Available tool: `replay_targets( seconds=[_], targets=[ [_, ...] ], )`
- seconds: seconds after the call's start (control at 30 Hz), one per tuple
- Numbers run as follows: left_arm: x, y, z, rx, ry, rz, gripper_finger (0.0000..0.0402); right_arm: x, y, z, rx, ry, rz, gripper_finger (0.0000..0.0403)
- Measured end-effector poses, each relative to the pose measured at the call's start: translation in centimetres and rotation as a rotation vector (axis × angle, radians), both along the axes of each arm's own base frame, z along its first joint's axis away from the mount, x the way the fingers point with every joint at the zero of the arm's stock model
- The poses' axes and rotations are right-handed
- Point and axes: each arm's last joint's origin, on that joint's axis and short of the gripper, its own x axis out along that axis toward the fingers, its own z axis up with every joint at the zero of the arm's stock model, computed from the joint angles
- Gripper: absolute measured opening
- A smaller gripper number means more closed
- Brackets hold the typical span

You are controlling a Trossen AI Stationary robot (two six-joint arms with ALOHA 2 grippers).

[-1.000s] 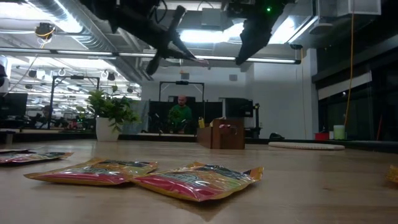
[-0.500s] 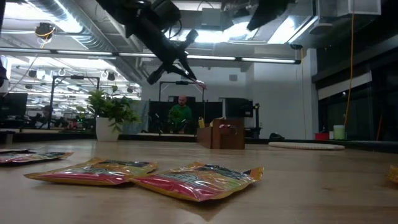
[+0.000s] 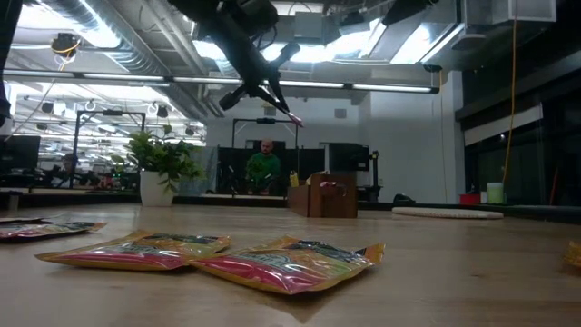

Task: Pick & Place Tea
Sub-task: Put the red tea bag into the middle section of the wooden organizer

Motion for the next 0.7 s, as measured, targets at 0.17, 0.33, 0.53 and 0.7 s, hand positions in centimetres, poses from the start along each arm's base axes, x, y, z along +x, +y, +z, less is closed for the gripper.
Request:
replay_targets(
  seconds=[0.17, 0.33, 0.53, 0.7],
  targets=[
    [0.7, 0.4, 1.0, -0.015, 0.022, 0.018, 0.0003, -0.4, -0.8, 0.0, -0.028, 0.026, -0.024, 0.0146],
    [2.1, 0.6, 1.0, -0.04, 0.039, 0.024, 0.0003, -0.7, -1.5, 0.0, -0.042, 0.046, -0.046, 0.0146],
    [4.2, 1.0, -0.6, -0.093, 0.115, -0.004, 0.0003, -1.1, -2.1, -0.3, -0.02, 0.075, -0.027, 0.0146],
    [5.9, 1.2, -1.7, -0.132, 0.188, -0.02, 0.0003, -1.2, -2.4, -0.4, 0.025, 0.057, -0.001, 0.0146]
  ],
)
